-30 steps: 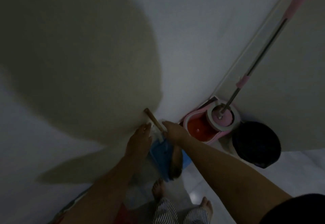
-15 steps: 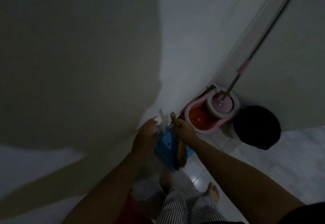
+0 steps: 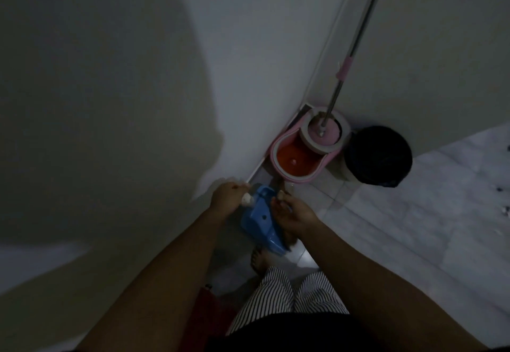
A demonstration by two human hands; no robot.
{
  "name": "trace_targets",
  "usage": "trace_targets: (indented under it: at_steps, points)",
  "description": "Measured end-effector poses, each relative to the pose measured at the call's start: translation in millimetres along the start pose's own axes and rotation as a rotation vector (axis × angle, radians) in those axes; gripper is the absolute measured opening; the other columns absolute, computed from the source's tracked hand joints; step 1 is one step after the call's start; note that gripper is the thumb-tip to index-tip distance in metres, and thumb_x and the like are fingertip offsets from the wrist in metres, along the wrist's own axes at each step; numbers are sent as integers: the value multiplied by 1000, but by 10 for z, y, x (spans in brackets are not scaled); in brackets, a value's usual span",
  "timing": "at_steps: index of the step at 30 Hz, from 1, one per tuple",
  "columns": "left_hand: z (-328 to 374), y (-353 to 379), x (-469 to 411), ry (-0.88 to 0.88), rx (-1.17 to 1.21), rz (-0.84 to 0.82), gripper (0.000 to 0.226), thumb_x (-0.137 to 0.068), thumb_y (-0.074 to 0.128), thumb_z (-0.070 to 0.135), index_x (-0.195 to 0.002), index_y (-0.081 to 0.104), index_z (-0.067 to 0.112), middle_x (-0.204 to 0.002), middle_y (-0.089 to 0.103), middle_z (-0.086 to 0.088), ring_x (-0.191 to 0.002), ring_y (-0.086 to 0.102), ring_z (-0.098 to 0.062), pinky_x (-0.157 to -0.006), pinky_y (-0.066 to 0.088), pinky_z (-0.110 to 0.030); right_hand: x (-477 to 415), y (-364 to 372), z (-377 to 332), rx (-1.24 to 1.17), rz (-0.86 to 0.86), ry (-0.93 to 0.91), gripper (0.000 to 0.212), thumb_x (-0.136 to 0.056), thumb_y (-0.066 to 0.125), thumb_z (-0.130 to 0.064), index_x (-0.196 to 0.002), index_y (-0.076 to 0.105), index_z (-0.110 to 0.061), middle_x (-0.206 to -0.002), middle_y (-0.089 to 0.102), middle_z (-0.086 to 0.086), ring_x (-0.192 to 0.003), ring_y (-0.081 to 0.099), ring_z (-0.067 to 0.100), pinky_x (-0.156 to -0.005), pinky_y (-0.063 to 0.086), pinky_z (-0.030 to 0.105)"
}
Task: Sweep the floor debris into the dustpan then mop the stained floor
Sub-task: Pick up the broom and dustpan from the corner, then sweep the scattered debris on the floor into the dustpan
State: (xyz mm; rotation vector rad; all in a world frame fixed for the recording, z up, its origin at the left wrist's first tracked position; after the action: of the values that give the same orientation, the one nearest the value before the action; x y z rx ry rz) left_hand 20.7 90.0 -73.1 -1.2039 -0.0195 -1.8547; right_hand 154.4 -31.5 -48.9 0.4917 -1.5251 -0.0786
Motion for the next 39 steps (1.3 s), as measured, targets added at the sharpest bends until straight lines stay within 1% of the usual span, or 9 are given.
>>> trace_targets:
  at_steps: [3, 7, 9, 13, 19, 23, 28, 33, 39]
  points:
    - [-208, 246, 95, -337, 279, -175, 43, -91, 64, 22, -125, 60, -5, -111, 65, -24, -101, 66, -34, -89, 56, -44, -72, -250, 57, -6, 46, 39, 13, -93, 63, -13, -82, 60, -6, -49, 61, 7, -45, 59, 13, -41, 53, 19]
    - [-322, 561, 361, -491, 471, -352, 43, -91, 65, 17, -128, 56, -3, -110, 63, -22, -90, 65, -29, -62, 59, -36, -72, -626, 74, 15, 108, 38, 19, -92, 64, -22, -78, 57, -13, -61, 43, -2, -32, 44, 6, -32, 41, 13]
    - [-336, 748, 481, -497, 481, -427, 32, -92, 63, 14, -122, 60, 2, -119, 61, -19, -105, 62, -27, -56, 59, -32, 47, -763, 37, 22, 100, 33, 16, -94, 60, -22, -81, 57, -13, -65, 38, -3, -30, 42, 6, -28, 36, 12]
    - [-250, 1181, 830, -521, 483, -543, 9, -91, 65, 14, -90, 61, 5, -88, 61, -13, -78, 60, -19, -47, 58, -26, 567, -1080, -107, 89, 100, -4, 20, -96, 55, -19, -78, 52, -12, -67, 29, -4, -31, 36, 5, -27, 31, 11]
    - [-102, 1840, 1495, -487, 426, -637, 8, -91, 63, 8, -88, 63, 1, -65, 70, -15, -79, 59, -23, -43, 57, -31, 1482, -2002, -275, 169, 236, -145, 6, -90, 63, -11, -84, 63, -9, -59, 38, 0, -33, 39, 6, -29, 34, 12]
    - [-50, 2283, 1868, -467, 357, -626, 11, -94, 56, 3, -85, 58, -2, -85, 58, -20, -77, 57, -26, -40, 56, -33, 1818, -2687, -277, -44, 264, -132, 16, -91, 58, 0, -88, 63, -15, -66, 48, 3, -53, 47, 9, -36, 50, 18]
    - [-32, 2862, 2234, -507, 427, -537, 21, -94, 46, 0, -73, 44, 0, -66, 51, -16, -57, 55, -22, -32, 50, -27, 2085, -3577, -343, -185, 222, -159, 30, -103, 37, -7, -74, 43, -7, -64, 39, 1, -20, 36, 8, -22, 28, 11]
    - [71, 3352, 2543, -416, 364, -550, 16, -93, 50, 2, -77, 49, 2, -65, 58, -12, -55, 58, -18, -36, 51, -22, 2409, -4427, -414, -263, 272, -257, 38, -102, 44, -35, -76, 44, -8, -35, 40, 2, -18, 29, 6, -23, 24, 9]
    - [360, 3976, 2963, -426, 317, -768, 16, -97, 50, 4, -81, 51, 1, -51, 59, -13, -37, 61, -19, -41, 55, -26, 2582, -4874, -565, -394, 259, -372, 26, -102, 48, -26, -84, 50, -7, -44, 44, 1, -24, 36, 5, -26, 32, 10]
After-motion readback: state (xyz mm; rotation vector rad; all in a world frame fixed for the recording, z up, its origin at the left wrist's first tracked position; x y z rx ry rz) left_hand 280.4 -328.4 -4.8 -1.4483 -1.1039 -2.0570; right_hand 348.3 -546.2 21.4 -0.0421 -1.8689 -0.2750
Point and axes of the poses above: each hand's wrist, its own x-axis away from the middle knuckle, its own y-axis out of the palm, z = x × y, the point moved 6 cm from there along -x, towards the middle knuckle
